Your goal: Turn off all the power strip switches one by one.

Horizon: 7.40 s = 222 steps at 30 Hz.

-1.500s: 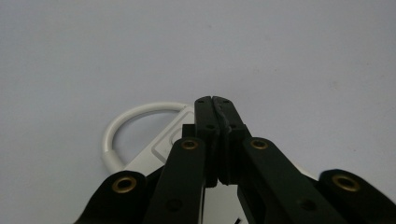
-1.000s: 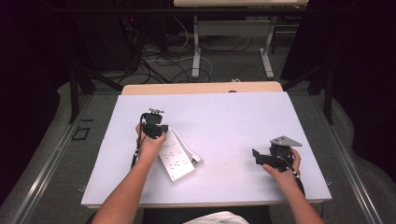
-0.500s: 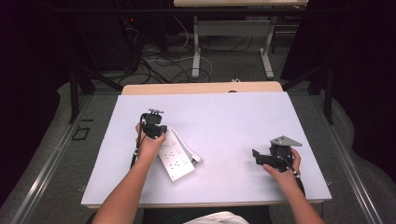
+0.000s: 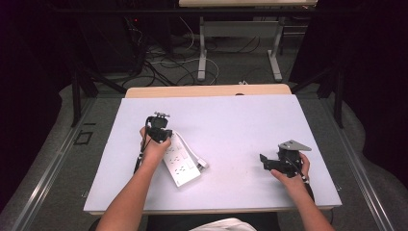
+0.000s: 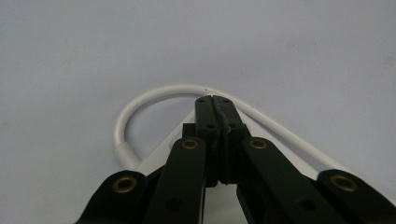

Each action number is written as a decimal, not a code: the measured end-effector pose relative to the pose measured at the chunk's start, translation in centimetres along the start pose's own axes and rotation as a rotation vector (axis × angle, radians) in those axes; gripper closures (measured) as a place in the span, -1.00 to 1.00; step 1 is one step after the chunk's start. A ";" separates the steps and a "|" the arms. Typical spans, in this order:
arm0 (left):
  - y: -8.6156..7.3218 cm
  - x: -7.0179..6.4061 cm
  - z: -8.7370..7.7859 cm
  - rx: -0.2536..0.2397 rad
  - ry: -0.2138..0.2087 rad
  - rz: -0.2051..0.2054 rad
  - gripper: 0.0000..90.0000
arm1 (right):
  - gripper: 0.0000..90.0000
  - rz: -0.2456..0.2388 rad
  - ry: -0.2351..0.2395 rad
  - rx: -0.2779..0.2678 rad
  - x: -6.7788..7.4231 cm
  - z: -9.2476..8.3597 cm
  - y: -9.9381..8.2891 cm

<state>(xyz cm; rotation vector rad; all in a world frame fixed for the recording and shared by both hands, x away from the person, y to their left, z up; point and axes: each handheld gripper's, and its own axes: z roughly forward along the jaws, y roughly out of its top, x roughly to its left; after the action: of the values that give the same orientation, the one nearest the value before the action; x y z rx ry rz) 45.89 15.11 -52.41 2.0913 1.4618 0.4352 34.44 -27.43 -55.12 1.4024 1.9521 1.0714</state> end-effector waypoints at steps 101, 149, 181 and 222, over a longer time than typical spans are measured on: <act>-3.9 -3.2 -2.3 -0.056 -0.174 0.104 1.00 | -0.67 -0.014 0.013 0.013 0.2 0.3 -0.1; -4.1 -3.9 -2.0 -0.073 -0.122 0.164 1.00 | -0.67 -0.028 0.017 0.018 0.3 0.3 -0.1; -4.7 -4.2 -3.3 -0.077 -0.183 0.169 1.00 | -0.67 -0.022 0.020 0.016 0.3 0.3 -0.1; -5.6 -5.6 -3.6 -0.035 -0.220 0.199 1.00 | -0.67 -0.020 0.017 0.014 0.2 0.2 -0.1</act>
<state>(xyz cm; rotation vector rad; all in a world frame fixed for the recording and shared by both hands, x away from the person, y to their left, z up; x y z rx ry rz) 37.68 12.24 -52.68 2.1878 1.1199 0.2920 34.51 -27.20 -55.33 1.3825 1.9854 1.0648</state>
